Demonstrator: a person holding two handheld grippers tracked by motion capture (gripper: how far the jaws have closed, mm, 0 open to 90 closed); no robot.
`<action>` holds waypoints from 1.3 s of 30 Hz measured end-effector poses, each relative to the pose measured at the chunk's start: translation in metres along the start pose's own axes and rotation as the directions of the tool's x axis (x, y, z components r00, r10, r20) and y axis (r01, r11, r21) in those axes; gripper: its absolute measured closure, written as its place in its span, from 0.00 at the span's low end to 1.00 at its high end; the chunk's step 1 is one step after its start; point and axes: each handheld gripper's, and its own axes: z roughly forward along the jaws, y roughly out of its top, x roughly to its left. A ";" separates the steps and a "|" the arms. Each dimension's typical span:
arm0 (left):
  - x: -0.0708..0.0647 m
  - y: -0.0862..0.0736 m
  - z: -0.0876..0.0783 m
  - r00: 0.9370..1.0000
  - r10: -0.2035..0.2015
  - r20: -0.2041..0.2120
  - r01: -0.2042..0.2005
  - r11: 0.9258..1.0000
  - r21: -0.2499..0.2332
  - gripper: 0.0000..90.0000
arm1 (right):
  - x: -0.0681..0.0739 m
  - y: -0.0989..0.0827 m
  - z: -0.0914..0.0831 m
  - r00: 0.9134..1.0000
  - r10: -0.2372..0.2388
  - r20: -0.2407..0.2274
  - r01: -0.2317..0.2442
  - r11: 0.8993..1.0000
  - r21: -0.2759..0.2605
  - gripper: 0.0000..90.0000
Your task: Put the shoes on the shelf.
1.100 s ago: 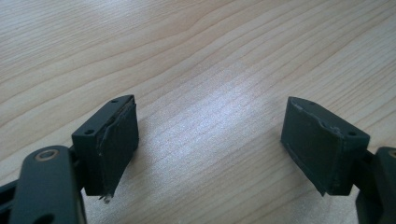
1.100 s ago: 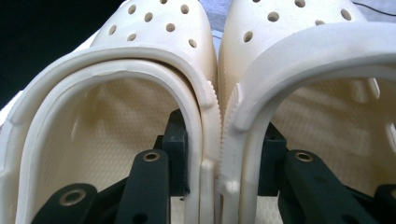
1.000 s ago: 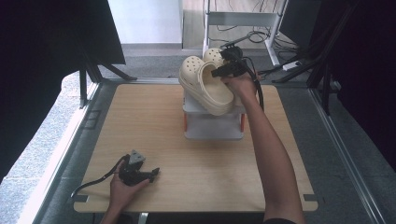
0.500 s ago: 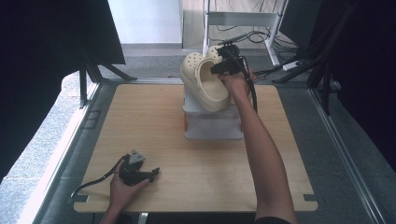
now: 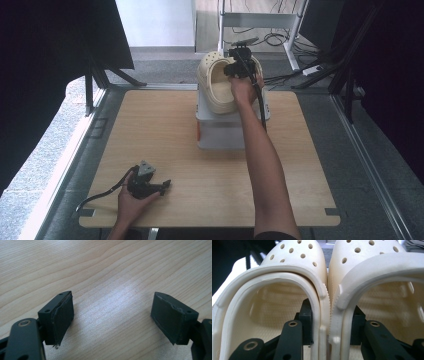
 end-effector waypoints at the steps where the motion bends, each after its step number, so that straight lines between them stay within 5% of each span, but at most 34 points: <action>1: 0.000 0.000 0.000 1.000 0.000 0.000 0.000 1.000 0.000 0.21 | 0.000 -0.001 0.002 1.000 0.011 0.011 -0.011 1.000 -0.006 0.73; 10: 0.000 0.000 0.000 1.000 0.001 0.004 -0.001 1.000 0.000 0.21 | 0.005 -0.005 0.017 0.995 0.083 0.058 -0.081 0.996 -0.031 0.72; 19: 0.000 0.000 0.000 1.000 0.003 0.005 -0.003 1.000 0.001 0.21 | 0.014 -0.015 0.030 0.992 0.059 0.109 -0.055 0.998 -0.038 0.69; 23: 0.000 0.000 0.000 1.000 0.003 0.004 -0.003 1.000 0.000 0.21 | 0.014 -0.015 0.024 0.994 0.023 0.104 -0.020 0.999 -0.036 0.56; 26: 0.000 0.000 0.000 1.000 0.003 0.004 -0.003 1.000 0.001 0.21 | 0.014 -0.015 0.018 0.998 -0.001 0.060 0.001 1.000 -0.012 0.43; 31: -0.001 0.000 0.000 1.000 0.004 -0.004 -0.004 1.000 0.000 0.21 | 0.006 -0.023 -0.004 0.999 -0.032 -0.022 0.031 0.999 -0.042 0.43; 39: -0.001 0.000 0.000 1.000 0.007 -0.005 -0.007 1.000 0.000 0.22 | -0.029 -0.041 -0.040 0.980 -0.060 -0.191 0.043 0.995 -0.093 0.50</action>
